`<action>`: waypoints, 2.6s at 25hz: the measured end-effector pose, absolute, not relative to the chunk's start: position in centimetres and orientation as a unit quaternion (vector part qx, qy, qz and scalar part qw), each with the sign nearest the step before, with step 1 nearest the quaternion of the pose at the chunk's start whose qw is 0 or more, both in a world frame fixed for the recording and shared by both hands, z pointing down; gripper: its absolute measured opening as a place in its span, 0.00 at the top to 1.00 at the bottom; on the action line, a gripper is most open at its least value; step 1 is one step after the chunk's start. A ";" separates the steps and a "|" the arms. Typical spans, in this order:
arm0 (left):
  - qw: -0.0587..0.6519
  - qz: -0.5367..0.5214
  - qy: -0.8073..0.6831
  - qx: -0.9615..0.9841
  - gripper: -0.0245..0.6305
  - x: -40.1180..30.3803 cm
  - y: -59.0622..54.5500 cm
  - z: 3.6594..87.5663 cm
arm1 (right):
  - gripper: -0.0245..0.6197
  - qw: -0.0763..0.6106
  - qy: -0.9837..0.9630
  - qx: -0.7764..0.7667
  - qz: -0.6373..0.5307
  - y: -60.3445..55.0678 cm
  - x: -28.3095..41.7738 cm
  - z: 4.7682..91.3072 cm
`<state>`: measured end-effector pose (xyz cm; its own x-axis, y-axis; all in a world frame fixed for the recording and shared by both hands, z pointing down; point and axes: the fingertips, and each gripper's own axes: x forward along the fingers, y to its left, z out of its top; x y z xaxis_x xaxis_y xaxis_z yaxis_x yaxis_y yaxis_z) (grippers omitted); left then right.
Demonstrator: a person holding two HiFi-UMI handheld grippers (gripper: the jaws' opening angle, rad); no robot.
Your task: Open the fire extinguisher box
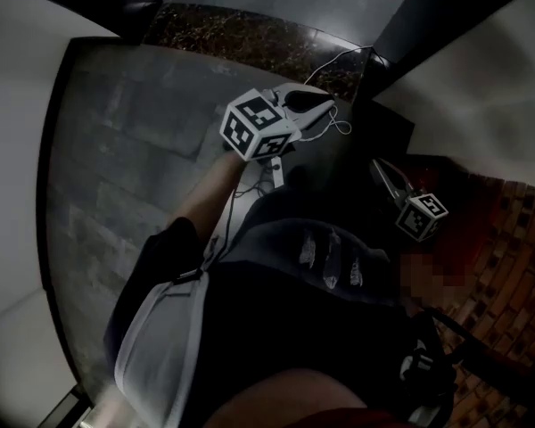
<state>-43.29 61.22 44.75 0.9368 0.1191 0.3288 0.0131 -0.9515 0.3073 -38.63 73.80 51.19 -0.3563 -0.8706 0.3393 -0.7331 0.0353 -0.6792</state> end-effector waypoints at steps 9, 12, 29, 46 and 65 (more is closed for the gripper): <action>0.181 0.166 -0.098 0.964 0.96 -46.6 55.5 46.2 | 0.96 0.058 0.782 -0.452 -0.426 65.9 -38.4 53.7; 0.173 0.163 -0.147 0.960 0.96 -45.8 52.9 45.4 | 0.96 0.034 0.813 -0.406 -0.417 62.6 -37.4 54.1; 0.194 0.163 -0.337 0.907 0.96 -50.8 45.2 43.4 | 0.96 -0.038 0.895 -0.264 -0.356 50.8 -39.3 50.8; 0.159 0.118 -0.213 0.957 0.96 -50.2 22.3 45.2 | 0.96 -0.036 0.863 -0.353 -0.359 29.1 -44.7 52.2; 0.170 0.138 -0.096 0.971 0.96 -50.7 5.7 45.9 | 0.96 0.004 0.789 -0.506 -0.350 13.9 -44.6 49.3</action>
<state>-50.74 5.66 45.93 0.9437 -0.1395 0.3000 -0.2330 -0.9239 0.3034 -44.62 13.90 49.32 -0.4886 -0.8006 0.3468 -0.7945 0.2439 -0.5562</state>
